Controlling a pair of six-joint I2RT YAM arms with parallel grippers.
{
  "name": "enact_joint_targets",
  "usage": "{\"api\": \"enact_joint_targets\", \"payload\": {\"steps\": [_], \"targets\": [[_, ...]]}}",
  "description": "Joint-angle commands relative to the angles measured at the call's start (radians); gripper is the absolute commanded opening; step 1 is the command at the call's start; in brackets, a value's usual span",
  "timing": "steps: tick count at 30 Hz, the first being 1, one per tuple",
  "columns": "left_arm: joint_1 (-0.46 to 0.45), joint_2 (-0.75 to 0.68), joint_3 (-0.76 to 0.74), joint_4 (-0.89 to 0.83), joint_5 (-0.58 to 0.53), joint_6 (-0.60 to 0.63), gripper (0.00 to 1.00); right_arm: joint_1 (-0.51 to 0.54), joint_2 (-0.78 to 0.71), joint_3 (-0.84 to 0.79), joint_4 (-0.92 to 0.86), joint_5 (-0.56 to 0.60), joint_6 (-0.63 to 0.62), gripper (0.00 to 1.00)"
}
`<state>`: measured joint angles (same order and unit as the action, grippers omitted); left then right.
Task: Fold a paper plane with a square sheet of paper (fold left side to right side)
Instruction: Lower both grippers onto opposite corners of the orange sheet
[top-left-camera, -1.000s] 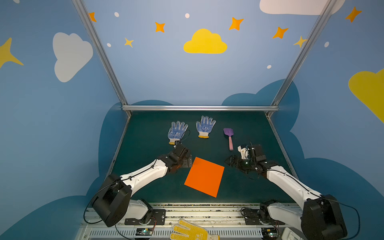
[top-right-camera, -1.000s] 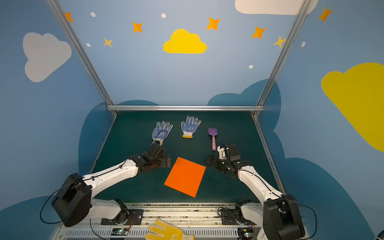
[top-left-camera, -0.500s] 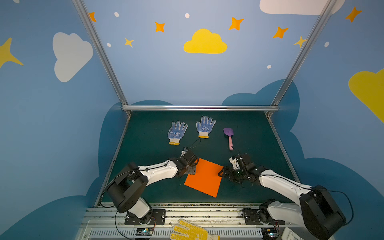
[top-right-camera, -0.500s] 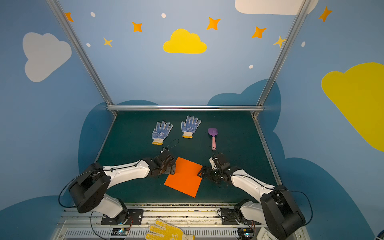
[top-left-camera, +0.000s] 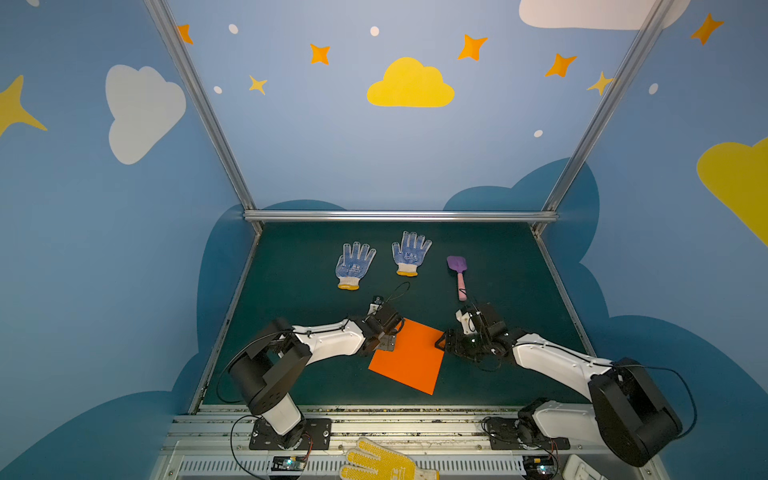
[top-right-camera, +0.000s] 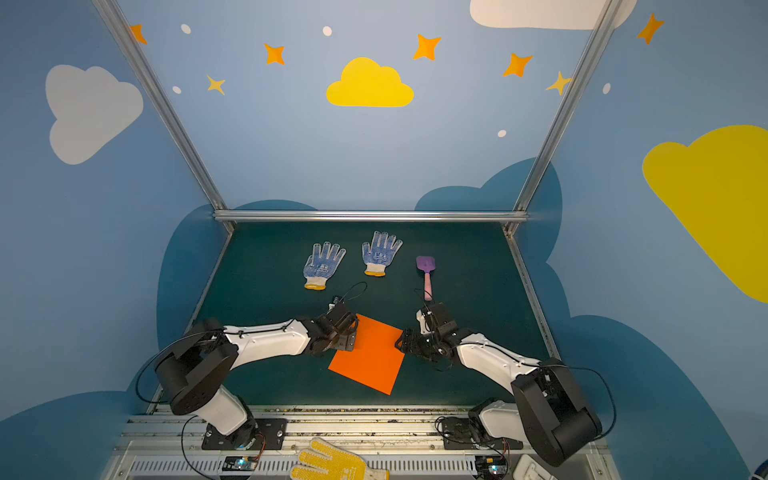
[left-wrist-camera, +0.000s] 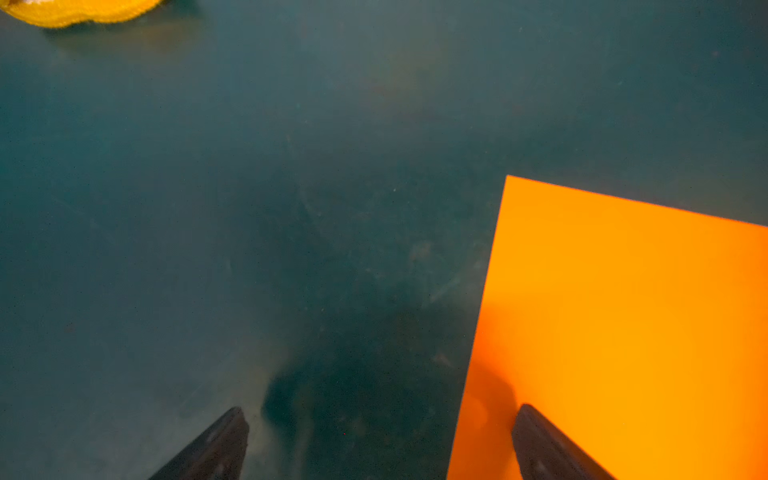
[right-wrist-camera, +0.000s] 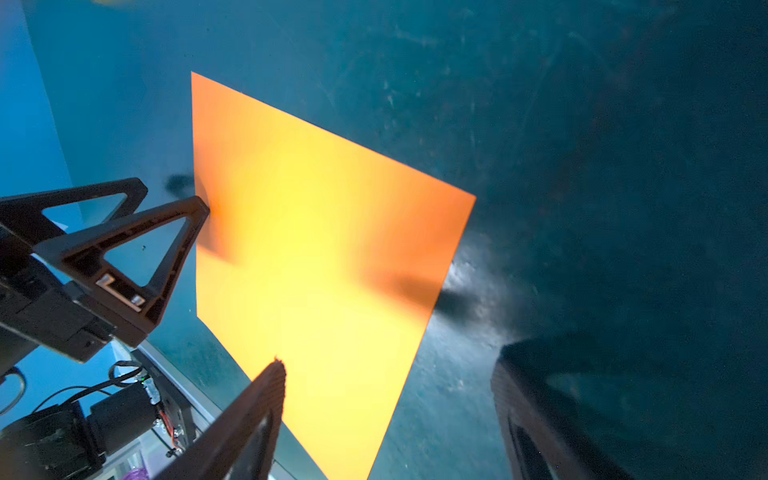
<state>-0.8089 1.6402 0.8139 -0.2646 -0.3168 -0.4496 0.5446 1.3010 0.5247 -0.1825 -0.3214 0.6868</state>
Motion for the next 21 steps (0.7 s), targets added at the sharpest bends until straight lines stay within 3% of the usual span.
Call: {"api": "enact_joint_targets", "payload": {"steps": [1, 11, 21], "targets": [[-0.002, 0.034, -0.021, -0.005, -0.014, -0.002, 1.0, -0.019, 0.038, 0.014, -0.002, 0.03, -0.039, 0.81], [-0.005, 0.048, -0.039, 0.01, -0.009, -0.003, 1.0, -0.036, 0.164, -0.004, 0.146, -0.048, -0.012, 0.79], [-0.005, 0.072, -0.06, 0.03, 0.003, -0.016, 1.0, -0.018, 0.182, -0.011, 0.197, -0.081, 0.019, 0.79]]}}
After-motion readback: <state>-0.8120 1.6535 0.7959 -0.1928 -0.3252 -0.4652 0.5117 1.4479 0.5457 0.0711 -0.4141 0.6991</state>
